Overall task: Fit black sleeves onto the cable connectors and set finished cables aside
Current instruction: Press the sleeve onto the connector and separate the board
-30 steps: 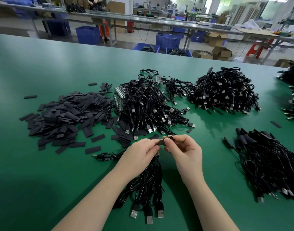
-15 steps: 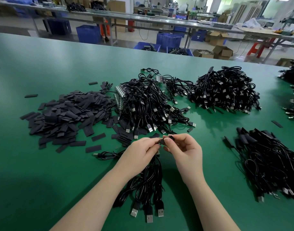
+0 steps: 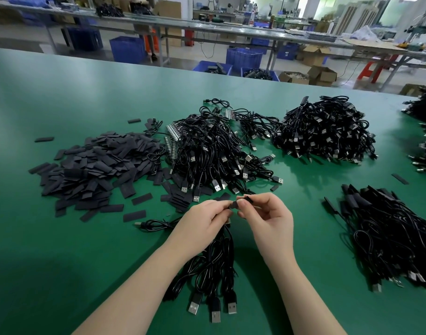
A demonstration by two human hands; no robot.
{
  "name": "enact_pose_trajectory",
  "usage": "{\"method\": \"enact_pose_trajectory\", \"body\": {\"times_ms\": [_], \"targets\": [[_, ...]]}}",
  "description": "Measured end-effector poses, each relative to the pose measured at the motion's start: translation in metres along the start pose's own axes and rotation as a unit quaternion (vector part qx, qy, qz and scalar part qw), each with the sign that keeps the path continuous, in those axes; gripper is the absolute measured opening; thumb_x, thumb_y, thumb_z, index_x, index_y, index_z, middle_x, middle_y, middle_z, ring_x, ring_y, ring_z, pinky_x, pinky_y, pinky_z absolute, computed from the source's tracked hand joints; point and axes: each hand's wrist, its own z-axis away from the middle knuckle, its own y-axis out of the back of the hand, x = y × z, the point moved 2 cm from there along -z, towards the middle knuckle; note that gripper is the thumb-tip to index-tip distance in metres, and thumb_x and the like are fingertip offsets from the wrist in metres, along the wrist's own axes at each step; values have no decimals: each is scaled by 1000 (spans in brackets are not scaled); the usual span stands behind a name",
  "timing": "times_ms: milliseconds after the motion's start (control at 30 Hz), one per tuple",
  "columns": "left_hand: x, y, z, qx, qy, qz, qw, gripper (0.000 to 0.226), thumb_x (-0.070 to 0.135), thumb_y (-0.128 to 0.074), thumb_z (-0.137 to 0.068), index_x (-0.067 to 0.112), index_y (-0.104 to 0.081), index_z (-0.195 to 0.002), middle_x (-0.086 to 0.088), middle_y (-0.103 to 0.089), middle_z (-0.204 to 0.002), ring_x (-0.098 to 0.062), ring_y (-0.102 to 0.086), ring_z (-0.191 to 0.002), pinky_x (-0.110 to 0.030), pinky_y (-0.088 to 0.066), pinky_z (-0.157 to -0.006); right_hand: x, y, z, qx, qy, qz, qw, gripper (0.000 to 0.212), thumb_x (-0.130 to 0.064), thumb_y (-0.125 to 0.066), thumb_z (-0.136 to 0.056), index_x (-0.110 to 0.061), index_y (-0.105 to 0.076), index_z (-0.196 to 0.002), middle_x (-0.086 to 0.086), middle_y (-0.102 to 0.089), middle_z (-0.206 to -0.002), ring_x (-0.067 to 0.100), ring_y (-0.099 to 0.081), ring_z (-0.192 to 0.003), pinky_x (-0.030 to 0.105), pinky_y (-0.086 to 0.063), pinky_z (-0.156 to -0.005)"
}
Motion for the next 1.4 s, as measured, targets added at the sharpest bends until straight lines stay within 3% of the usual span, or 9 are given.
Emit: {"method": "enact_pose_trajectory", "body": {"times_ms": [467, 667, 933, 1267, 1400], "targets": [[-1, -1, -1, -16, -1, -5, 1000, 29, 30, -47, -101, 36, -61, -125, 15, -63, -99, 1, -56, -96, -31, -49, -87, 1, -1, 1, -3, -6, 0, 1000, 26, -3, -80, -78, -26, -70, -81, -2, -74, -84, 12, -72, -79, 19, -55, -71], [-1, 2, -1, -4, -5, 17, 1000, 29, 28, -49, -101, 36, -62, -126, 16, -65, -98, 3, -56, -98, -22, -45, -88, 0, 0, 2, 8, 5, 8, 1000, 26, -5, -82, -77, -27, -70, -80, -4, -74, -81, 10, -72, -76, 17, -55, -70], [-2, 0, -1, -19, -3, -6, 1000, 30, 29, -48, -101, 33, -62, -127, 15, -63, -101, 2, -55, -98, -29, -47, -90, 2, -1, 1, 15, 0, 7, 1000, 32, -5, -81, -78, -35, -70, -76, -6, -74, -80, 7, -71, -74, 17, -54, -69], [-3, -1, -1, -24, -12, -13, 1000, 26, 32, -49, -100, 27, -66, -119, 23, -58, -93, 6, -55, -91, -25, -46, -80, 3, 2, 0, 1, -8, 12, 1000, 24, -6, -82, -77, -28, -71, -79, -3, -74, -80, 10, -71, -75, 17, -54, -68], [-3, -1, -1, -21, -12, -7, 1000, 30, 33, -49, -100, 28, -64, -125, 20, -61, -102, 4, -56, -97, -28, -49, -87, 4, 4, -3, -9, -26, 17, 999, 18, -7, -81, -79, -20, -70, -85, -3, -74, -79, 10, -71, -75, 18, -54, -69]]}}
